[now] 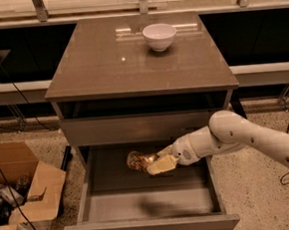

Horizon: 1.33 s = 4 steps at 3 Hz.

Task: Place orange can into middle drawer

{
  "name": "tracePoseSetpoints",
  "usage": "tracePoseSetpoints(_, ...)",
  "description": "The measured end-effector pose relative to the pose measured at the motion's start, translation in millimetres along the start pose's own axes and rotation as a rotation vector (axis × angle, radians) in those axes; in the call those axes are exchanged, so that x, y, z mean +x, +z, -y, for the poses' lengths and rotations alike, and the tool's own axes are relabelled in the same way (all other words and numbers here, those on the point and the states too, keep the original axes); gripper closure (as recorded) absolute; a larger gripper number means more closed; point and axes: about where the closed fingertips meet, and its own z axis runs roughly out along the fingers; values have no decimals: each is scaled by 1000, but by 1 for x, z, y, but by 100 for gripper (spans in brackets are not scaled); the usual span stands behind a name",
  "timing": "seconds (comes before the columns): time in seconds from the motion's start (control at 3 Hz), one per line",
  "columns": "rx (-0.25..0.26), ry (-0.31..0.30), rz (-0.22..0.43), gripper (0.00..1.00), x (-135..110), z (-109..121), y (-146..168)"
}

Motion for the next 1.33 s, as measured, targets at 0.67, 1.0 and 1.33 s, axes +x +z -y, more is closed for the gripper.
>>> tracePoseSetpoints(0.67,88,123,-74,100,67,18,24)
tracePoseSetpoints(1.0,108,169,-80,100,96,30,41)
tracePoseSetpoints(1.33,126,249,-102,74,140,54,67)
